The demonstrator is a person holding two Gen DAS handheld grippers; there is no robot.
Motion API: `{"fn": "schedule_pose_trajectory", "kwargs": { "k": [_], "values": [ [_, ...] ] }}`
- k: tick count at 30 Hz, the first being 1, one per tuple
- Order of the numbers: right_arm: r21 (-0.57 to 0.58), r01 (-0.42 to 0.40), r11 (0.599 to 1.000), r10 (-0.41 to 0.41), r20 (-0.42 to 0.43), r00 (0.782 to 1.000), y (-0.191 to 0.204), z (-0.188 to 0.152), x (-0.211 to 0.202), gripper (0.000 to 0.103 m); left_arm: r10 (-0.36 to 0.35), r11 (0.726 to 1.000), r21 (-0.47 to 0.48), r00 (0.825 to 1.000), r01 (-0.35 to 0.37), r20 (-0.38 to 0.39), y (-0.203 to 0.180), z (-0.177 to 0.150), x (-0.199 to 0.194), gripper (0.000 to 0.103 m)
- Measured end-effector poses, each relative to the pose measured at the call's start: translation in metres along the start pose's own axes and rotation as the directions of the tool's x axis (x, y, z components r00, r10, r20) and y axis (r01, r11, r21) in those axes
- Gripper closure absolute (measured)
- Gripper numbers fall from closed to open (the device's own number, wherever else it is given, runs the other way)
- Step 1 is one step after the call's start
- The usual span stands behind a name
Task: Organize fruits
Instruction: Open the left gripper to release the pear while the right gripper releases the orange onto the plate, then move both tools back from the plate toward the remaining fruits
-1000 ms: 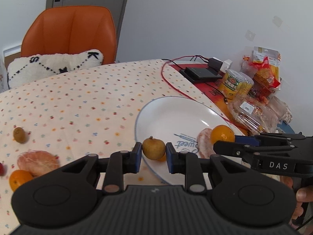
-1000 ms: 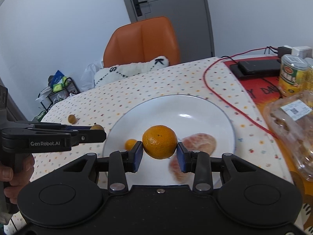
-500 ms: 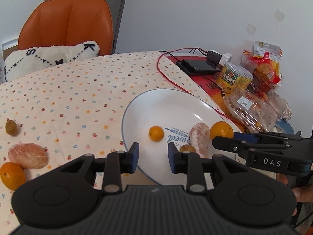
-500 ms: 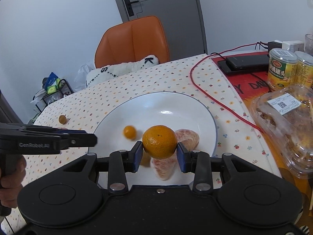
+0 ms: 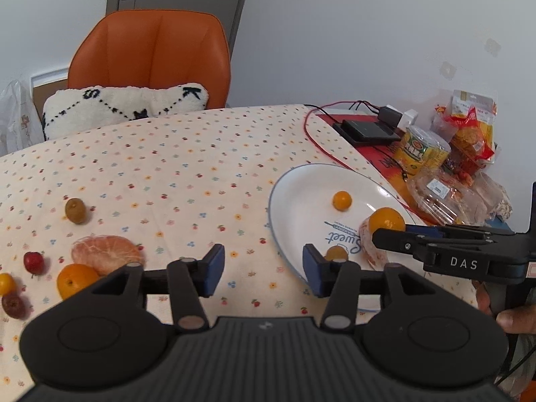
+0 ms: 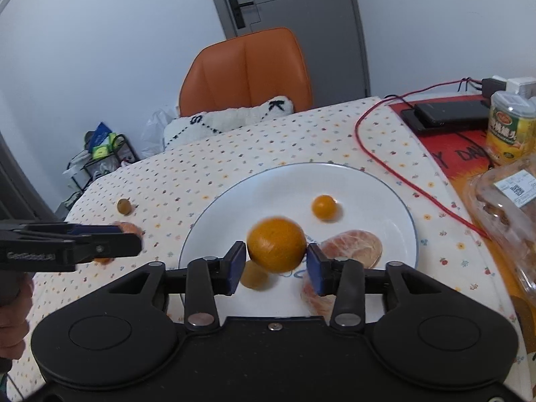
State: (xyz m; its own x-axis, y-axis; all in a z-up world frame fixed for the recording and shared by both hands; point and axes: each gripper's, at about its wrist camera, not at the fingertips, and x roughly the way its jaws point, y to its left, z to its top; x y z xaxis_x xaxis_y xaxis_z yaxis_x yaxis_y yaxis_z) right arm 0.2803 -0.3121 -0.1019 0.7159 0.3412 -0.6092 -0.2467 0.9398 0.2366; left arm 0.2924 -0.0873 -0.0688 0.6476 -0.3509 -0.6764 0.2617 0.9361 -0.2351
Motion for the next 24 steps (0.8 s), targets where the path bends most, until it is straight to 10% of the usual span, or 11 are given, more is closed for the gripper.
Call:
{"fn": "schedule_pose_trajectory", "kwargs": {
  "k": [8, 24],
  "values": [
    [0.016, -0.049, 0.999, 0.049, 0.047, 0.998, 0.018, -0.002, -0.009, 0.055, 0.074, 0.995, -0.068, 0.996, -0.071, 0.040, 0.032, -0.005, -0.026, 0.037],
    [-0.088, -0.124, 0.988, 0.139, 0.206, 0.969, 0.076, -0.017, -0.032, 0.000, 0.180, 0.974, -0.170, 0.969, -0.151, 0.170, 0.071, -0.025, -0.100, 0.002]
  ]
}}
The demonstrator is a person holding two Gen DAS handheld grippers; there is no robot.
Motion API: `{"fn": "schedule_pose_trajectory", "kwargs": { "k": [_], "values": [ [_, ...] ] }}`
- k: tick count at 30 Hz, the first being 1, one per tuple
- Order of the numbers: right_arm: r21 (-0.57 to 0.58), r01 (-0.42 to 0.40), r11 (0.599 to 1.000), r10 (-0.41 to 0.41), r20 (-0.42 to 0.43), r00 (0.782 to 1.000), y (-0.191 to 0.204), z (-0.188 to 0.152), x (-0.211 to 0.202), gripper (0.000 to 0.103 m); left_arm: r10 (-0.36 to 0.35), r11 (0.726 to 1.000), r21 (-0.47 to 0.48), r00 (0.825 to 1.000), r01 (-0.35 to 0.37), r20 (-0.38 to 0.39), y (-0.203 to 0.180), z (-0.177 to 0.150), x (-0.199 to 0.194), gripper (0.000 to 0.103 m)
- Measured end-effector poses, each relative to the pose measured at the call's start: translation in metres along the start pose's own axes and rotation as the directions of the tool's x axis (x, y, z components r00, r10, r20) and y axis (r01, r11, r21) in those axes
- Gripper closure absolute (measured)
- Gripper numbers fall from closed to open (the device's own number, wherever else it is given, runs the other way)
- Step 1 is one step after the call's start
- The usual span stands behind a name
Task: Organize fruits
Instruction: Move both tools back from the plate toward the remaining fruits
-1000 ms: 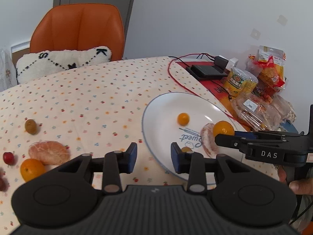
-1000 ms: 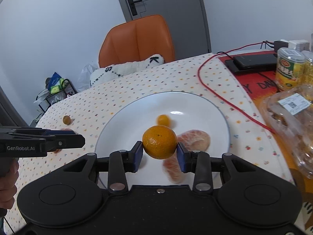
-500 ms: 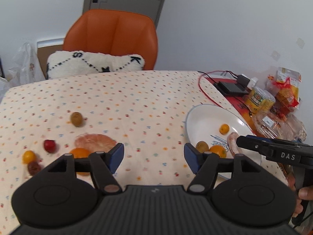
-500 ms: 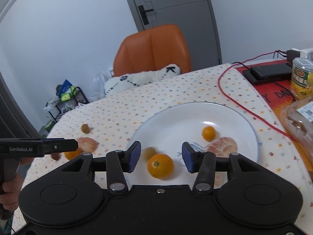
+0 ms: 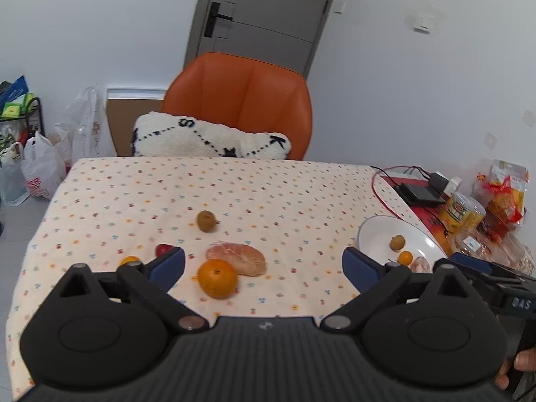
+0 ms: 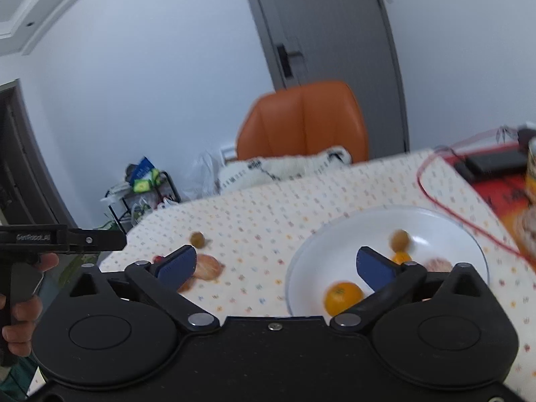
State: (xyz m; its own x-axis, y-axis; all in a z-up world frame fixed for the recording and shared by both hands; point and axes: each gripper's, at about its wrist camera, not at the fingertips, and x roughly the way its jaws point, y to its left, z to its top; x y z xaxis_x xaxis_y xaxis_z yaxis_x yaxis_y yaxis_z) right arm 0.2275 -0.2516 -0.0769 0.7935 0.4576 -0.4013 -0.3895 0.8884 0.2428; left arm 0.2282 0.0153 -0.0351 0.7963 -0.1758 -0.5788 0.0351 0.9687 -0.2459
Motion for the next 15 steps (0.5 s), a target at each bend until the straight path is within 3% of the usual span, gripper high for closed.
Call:
{"fn": "schedule_pose_trajectory", "kwargs": {
  "k": [12, 15],
  "values": [
    [-0.165, -0.045, 0.985, 0.047, 0.012, 0.999, 0.059, -0.013, 0.011, 0.000, 0.048, 0.998, -0.028, 0.999, -0.047, 0.023, 0.030, -0.012, -0.026, 0.000],
    [-0.158, -0.093, 0.983, 0.095, 0.005, 0.995, 0.068, -0.020, 0.015, 0.000, 0.069, 0.996, -0.055, 0.997, -0.067, 0.036, 0.038, -0.019, -0.029, 0.000]
  ]
}}
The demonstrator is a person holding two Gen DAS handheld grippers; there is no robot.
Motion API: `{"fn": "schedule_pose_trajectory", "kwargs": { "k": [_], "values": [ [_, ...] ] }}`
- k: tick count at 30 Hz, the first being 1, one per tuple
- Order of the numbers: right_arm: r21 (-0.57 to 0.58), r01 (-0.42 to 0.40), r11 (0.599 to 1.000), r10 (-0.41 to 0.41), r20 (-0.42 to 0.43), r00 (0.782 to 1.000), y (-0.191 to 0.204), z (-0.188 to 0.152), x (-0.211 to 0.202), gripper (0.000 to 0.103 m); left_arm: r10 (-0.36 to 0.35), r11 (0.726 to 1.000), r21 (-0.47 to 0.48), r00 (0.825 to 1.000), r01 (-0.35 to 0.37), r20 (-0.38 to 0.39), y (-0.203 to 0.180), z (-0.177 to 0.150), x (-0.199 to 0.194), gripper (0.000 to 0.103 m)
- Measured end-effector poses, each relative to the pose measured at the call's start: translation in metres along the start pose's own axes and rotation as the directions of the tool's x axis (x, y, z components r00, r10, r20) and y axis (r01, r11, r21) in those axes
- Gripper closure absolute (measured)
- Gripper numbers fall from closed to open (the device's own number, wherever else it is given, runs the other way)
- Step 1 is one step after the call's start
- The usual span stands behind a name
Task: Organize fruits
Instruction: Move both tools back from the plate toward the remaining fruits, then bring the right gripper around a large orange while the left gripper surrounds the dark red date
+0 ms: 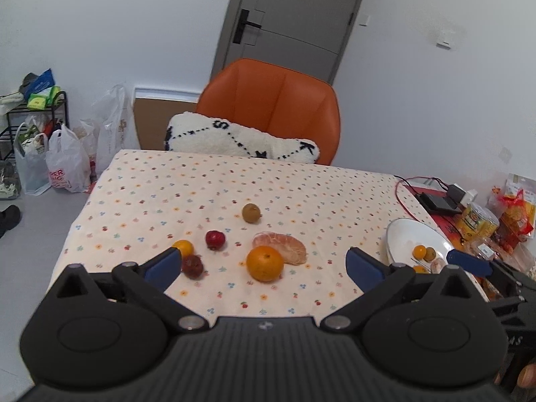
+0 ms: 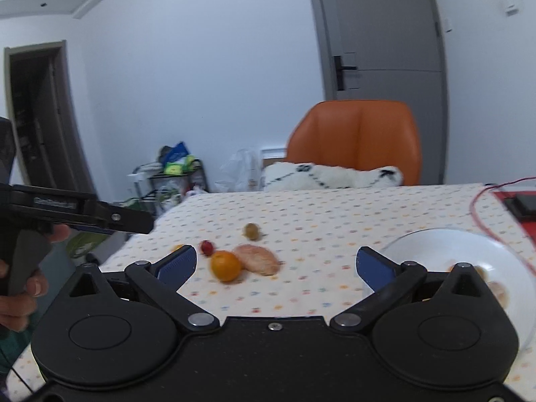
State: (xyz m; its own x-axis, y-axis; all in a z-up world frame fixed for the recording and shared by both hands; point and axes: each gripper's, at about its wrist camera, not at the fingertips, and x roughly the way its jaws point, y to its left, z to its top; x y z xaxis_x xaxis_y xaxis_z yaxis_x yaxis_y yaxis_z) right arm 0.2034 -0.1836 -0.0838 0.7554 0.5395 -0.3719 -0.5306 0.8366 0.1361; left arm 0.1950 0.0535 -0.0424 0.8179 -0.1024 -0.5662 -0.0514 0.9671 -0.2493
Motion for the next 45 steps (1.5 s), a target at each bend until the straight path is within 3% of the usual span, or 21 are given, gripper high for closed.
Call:
{"fn": "schedule_pose_trajectory", "kwargs": {
  "k": [4, 14, 22, 28, 33, 45],
  "values": [
    [0.002, 0.012, 1.000, -0.012, -0.017, 1.000, 0.010, -0.003, 0.011, 0.000, 0.028, 0.999, -0.026, 1.000, -0.028, 0.014, 0.010, -0.011, 0.000, 0.000],
    [0.044, -0.050, 0.998, 0.052, -0.049, 0.997, 0.023, -0.010, 0.031, 0.001, 0.098, 0.995, -0.033, 0.995, -0.099, -0.029, 0.033, -0.026, 0.013, 0.000],
    [0.067, -0.059, 0.996, 0.068, -0.126, 0.990, 0.025, -0.012, 0.060, 0.027, 0.102, 0.994, -0.040, 0.994, -0.103, -0.037, 0.043, -0.028, 0.031, 0.003],
    [0.095, -0.072, 0.993, 0.088, -0.168, 0.982, 0.024, -0.014, 0.081, 0.041, 0.105, 0.993, -0.056, 0.994, -0.107, -0.038, 0.051, -0.026, 0.044, 0.016],
    [0.104, -0.086, 0.991, 0.106, -0.199, 0.974, 0.027, -0.015, 0.098, 0.044, 0.101, 0.992, -0.070, 0.993, -0.105, -0.064, 0.057, -0.025, 0.058, 0.037],
    [0.106, -0.094, 0.990, 0.117, -0.237, 0.964, 0.031, -0.013, 0.126, 0.050, 0.087, 0.994, -0.060, 0.992, -0.092, -0.087, 0.059, -0.023, 0.087, 0.055]
  ]
}}
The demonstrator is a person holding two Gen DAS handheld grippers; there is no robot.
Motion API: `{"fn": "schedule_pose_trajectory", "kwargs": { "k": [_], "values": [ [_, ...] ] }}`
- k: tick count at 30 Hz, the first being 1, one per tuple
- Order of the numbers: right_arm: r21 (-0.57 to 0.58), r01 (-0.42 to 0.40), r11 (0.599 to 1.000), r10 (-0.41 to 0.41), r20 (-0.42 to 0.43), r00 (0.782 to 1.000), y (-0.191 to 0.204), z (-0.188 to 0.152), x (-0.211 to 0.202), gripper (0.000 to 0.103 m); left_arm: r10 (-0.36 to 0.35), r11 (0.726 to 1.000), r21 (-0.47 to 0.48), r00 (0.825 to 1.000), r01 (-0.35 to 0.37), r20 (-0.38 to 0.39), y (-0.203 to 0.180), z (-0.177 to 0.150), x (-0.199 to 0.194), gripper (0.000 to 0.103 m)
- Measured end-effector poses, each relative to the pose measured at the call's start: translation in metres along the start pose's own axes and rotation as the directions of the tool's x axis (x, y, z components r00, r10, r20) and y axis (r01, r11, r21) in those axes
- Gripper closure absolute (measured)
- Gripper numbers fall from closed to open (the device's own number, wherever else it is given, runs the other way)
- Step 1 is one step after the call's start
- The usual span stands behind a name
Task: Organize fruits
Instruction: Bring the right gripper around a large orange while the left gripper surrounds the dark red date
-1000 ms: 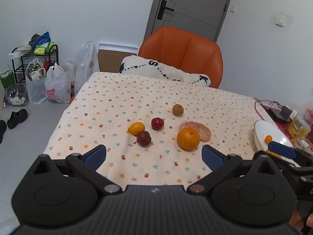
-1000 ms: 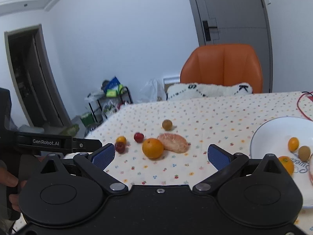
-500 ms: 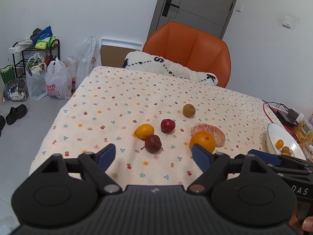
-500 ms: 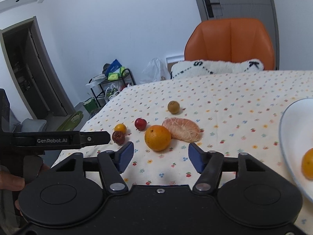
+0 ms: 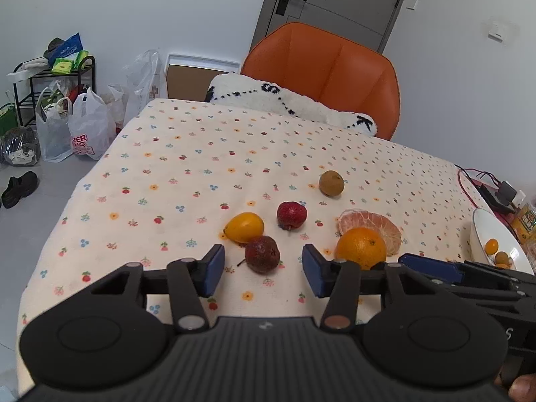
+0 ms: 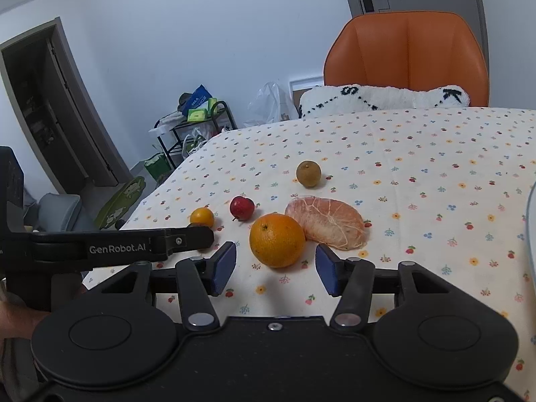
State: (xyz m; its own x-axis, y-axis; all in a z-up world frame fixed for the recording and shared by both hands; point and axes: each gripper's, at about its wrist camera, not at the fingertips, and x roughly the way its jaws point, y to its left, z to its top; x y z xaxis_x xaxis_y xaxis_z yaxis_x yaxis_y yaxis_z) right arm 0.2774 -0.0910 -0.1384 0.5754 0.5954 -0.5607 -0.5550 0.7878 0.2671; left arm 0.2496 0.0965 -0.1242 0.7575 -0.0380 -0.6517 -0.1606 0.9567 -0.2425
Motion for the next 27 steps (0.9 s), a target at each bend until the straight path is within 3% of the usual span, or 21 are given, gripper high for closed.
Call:
{"fn": "schedule_pose_trajectory", "kwargs": {
  "k": [4, 12, 27],
  "values": [
    [0.002, 0.003, 1.000, -0.003, -0.007, 1.000, -0.002, 0.002, 0.006, 0.050, 0.005, 1.000, 0.013, 1.000, -0.005, -0.005, -0.001, 0.000, 0.006, 0.056],
    [-0.006, 0.008, 1.000, -0.008, -0.014, 1.000, 0.000, 0.004, 0.013, 0.050, 0.016, 1.000, 0.020, 1.000, -0.016, -0.001, 0.000, 0.001, 0.010, 0.080],
    [-0.030, 0.025, 0.999, -0.025, -0.009, 1.000, 0.007, 0.008, 0.021, 0.051, 0.001, 1.000, 0.003, 1.000, -0.001, 0.023, 0.002, 0.001, -0.012, 0.081]
  ]
}}
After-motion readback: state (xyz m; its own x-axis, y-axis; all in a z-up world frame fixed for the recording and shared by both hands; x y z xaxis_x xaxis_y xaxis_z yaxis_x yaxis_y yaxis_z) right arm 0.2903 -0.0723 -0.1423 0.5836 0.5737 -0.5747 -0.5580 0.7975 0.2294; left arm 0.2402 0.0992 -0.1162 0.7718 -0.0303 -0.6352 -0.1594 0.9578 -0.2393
